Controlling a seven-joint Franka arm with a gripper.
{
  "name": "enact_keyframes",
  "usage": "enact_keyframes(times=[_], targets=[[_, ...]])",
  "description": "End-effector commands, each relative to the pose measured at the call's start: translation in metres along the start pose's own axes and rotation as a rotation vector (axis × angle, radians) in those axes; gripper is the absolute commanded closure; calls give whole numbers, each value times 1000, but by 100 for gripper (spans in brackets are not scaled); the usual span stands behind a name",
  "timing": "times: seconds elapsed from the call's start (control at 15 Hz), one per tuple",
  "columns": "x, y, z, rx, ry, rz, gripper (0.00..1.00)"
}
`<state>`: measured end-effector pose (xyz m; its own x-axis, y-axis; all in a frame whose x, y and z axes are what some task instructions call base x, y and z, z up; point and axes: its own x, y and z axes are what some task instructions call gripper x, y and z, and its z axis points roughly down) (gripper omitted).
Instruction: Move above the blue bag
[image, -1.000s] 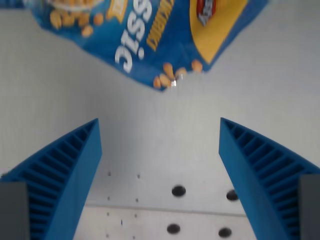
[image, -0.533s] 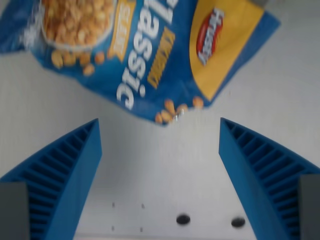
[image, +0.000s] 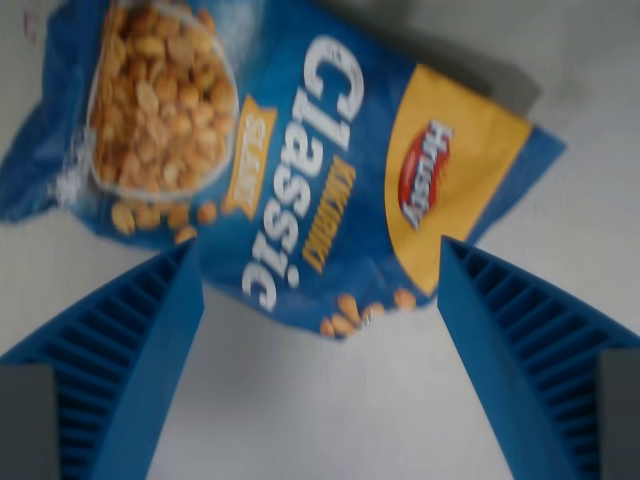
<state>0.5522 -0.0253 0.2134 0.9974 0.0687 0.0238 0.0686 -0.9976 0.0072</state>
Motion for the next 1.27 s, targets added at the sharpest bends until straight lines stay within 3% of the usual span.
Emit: enact_keyframes(times=[0.07, 0.67, 1.27], targets=[[14, -3, 3, 0, 0, 55, 0], [35, -5, 13, -4, -3, 54, 0], [40, -6, 15, -5, -6, 46, 0]])
